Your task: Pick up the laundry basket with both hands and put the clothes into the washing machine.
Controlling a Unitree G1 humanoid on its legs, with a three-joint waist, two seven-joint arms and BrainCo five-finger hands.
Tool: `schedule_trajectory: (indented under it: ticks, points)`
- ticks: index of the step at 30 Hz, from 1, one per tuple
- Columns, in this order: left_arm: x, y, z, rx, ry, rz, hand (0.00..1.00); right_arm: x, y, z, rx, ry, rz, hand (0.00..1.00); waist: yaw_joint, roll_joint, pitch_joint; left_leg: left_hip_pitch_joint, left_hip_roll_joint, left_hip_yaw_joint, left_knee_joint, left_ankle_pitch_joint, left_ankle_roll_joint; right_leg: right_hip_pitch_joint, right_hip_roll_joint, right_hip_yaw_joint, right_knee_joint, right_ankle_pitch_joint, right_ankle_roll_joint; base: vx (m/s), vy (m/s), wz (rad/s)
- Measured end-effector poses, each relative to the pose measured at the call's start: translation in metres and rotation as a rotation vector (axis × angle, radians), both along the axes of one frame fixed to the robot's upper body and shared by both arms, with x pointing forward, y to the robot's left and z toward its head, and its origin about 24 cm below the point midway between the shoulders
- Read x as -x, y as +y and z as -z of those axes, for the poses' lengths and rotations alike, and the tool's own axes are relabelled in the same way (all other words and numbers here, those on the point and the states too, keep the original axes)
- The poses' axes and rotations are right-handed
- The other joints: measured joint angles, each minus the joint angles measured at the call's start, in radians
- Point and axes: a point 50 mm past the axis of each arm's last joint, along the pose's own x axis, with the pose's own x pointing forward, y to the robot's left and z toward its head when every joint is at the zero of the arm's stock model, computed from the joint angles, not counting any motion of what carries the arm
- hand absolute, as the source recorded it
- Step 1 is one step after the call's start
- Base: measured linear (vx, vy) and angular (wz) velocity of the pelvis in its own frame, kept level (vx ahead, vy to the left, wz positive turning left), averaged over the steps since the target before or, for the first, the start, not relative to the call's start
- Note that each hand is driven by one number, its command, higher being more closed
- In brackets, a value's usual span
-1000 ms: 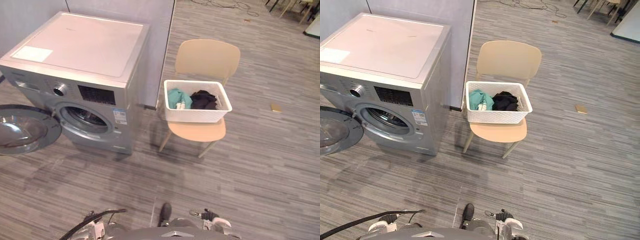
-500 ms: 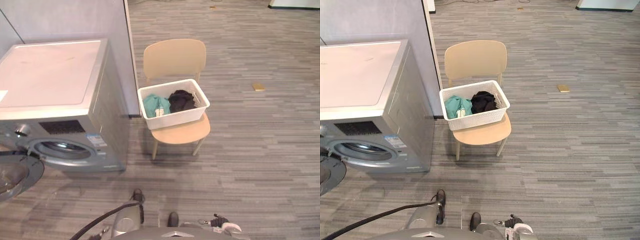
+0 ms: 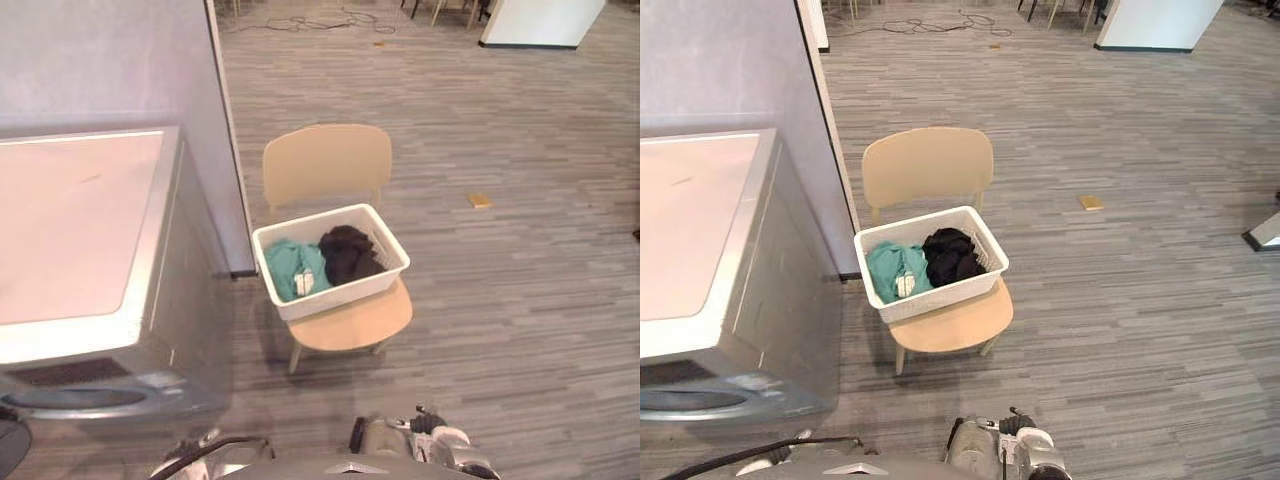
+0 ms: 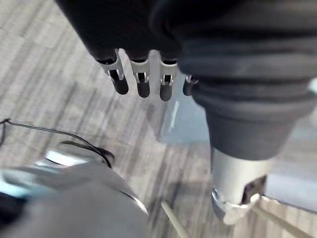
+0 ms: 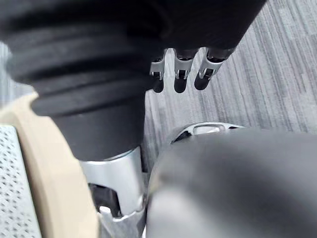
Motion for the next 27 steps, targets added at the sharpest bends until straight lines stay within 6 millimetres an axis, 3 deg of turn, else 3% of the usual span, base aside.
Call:
schedule_trajectory:
  ticks: [1, 2, 3, 4, 7, 9, 11, 13, 15, 16, 18, 19, 20, 21, 24, 27]
  points:
    - [-0.007, 0.0, -0.001, -0.003, -0.017, 0.011, 0.0, 0.001, 0.001, 0.0, -0.004, 0.0, 0.007, 0.0, -0.003, -0.001, 0.0, 0.001, 0.011, -0.007, -0.01, 0.003, -0.005, 0.005, 0.011, 0.021, -0.106, 0.02, 0.011, 0.34, -0.245, 0.66]
    - [-0.017, 0.001, -0.004, -0.015, -0.045, 0.033, 0.0, 0.004, 0.002, 0.002, -0.016, 0.007, 0.033, 0.0, -0.006, -0.013, -0.002, 0.01, 0.014, -0.031, -0.029, 0.0, -0.026, 0.015, 0.017, 0.065, -0.288, 0.087, 0.026, 0.29, -0.274, 0.76]
    - [-0.023, -0.001, -0.006, -0.018, -0.067, 0.042, 0.0, 0.006, 0.001, 0.003, -0.02, 0.015, 0.052, 0.0, -0.012, -0.021, -0.007, 0.019, 0.019, -0.052, -0.039, -0.02, -0.063, 0.019, 0.012, 0.105, -0.363, 0.15, 0.035, 0.48, -0.515, 1.06]
    - [-0.025, 0.002, -0.007, -0.035, -0.073, 0.057, 0.0, 0.012, 0.006, 0.006, -0.041, 0.032, 0.078, 0.0, -0.014, -0.06, -0.019, 0.039, 0.019, -0.091, -0.051, -0.047, -0.103, 0.024, 0.004, 0.144, -0.38, 0.261, 0.039, 0.45, -0.486, 0.89]
    - [-0.013, -0.01, -0.001, -0.003, -0.034, 0.062, 0.0, 0.013, -0.008, 0.003, -0.012, 0.028, 0.117, 0.0, -0.016, 0.011, -0.029, 0.048, 0.104, -0.141, -0.043, -0.046, -0.132, 0.029, 0.052, 0.064, -0.279, 0.141, 0.003, 0.31, -0.342, 0.57]
    - [-0.001, -0.012, 0.002, 0.005, 0.001, 0.056, 0.0, 0.013, -0.012, 0.002, -0.006, 0.021, 0.137, 0.0, -0.024, 0.031, -0.038, 0.028, 0.15, -0.175, 0.0, -0.017, -0.157, 0.063, 0.077, 0.001, -0.261, 0.092, -0.024, 0.36, -0.369, 0.6]
    - [0.003, -0.01, 0.003, 0.009, 0.01, 0.023, 0.0, 0.007, -0.01, -0.002, -0.022, -0.026, 0.175, 0.0, -0.02, 0.025, -0.038, -0.034, 0.169, -0.208, 0.117, 0.025, -0.19, 0.111, 0.099, -0.039, -0.289, 0.067, -0.042, 0.31, -0.341, 0.53]
    - [0.007, -0.006, 0.003, 0.007, 0.014, -0.017, 0.0, -0.029, -0.017, -0.028, 0.031, -0.216, 0.19, 0.0, -0.012, 0.009, -0.027, -0.191, 0.169, -0.215, 0.402, 0.072, -0.2, 0.162, 0.115, -0.063, -0.356, 0.075, -0.064, 0.25, -0.233, 0.18]
    - [0.013, -0.004, 0.004, 0.0, 0.028, -0.028, 0.0, -0.055, -0.028, -0.056, 0.093, -0.379, 0.217, 0.0, -0.004, 0.004, -0.022, -0.256, 0.163, -0.147, 0.497, 0.008, -0.191, 0.22, 0.112, -0.066, -0.399, 0.083, -0.068, 0.16, -0.101, 0.03]
    - [0.016, -0.004, 0.004, -0.003, 0.033, -0.033, 0.0, -0.062, -0.032, -0.065, 0.119, -0.431, 0.227, 0.0, -0.003, 0.001, -0.02, -0.267, 0.163, -0.115, 0.481, -0.012, -0.193, 0.241, 0.107, -0.069, -0.414, 0.085, -0.065, 0.22, -0.06, 0.13]
    - [0.023, -0.003, 0.005, -0.018, 0.056, -0.043, 0.0, -0.084, -0.044, -0.097, 0.194, -0.585, 0.253, 0.0, -0.002, -0.003, -0.018, -0.289, 0.157, -0.017, 0.291, -0.03, -0.185, 0.288, 0.089, -0.083, -0.454, 0.097, -0.046, 0.16, 0.034, 0.15]
    - [0.026, -0.005, 0.005, -0.018, 0.068, -0.04, 0.0, -0.091, -0.047, -0.111, 0.229, -0.645, 0.247, 0.0, -0.005, 0.005, -0.022, -0.295, 0.154, 0.0, 0.171, 0.016, -0.164, 0.291, 0.089, -0.09, -0.469, 0.102, -0.036, 0.12, 0.15, 0.01]
    - [0.029, -0.009, 0.007, -0.016, 0.086, -0.045, 0.0, -0.104, -0.048, -0.134, 0.275, -0.742, 0.221, 0.0, -0.001, 0.028, -0.026, -0.323, 0.149, 0.0, 0.084, 0.155, -0.162, 0.286, 0.1, -0.085, -0.48, 0.105, -0.013, 0.15, 0.19, -0.23]
    - [0.03, -0.007, 0.006, -0.028, 0.093, -0.038, 0.0, -0.113, -0.035, -0.147, 0.287, -0.806, 0.162, 0.0, 0.009, 0.0, -0.022, -0.314, 0.126, 0.016, 0.081, 0.149, -0.155, 0.28, 0.08, -0.061, -0.49, 0.112, 0.011, 0.12, 0.166, -0.25]
    - [0.024, 0.006, 0.003, -0.088, 0.096, 0.036, 0.0, -0.128, 0.003, -0.165, 0.237, -0.936, 0.023, 0.0, 0.009, -0.052, -0.027, -0.321, 0.08, 0.043, 0.034, 0.165, -0.133, 0.263, 0.044, -0.042, -0.539, 0.143, 0.033, 0.1, 0.137, -0.11]
    - [0.013, 0.005, 0.001, -0.116, 0.075, 0.121, 0.0, -0.146, 0.05, -0.175, 0.16, -0.995, -0.207, 0.0, 0.034, -0.05, -0.027, -0.293, 0.043, 0.075, -0.037, 0.193, -0.111, 0.269, 0.017, -0.028, -0.593, 0.182, 0.051, 0.06, 0.124, -0.11]
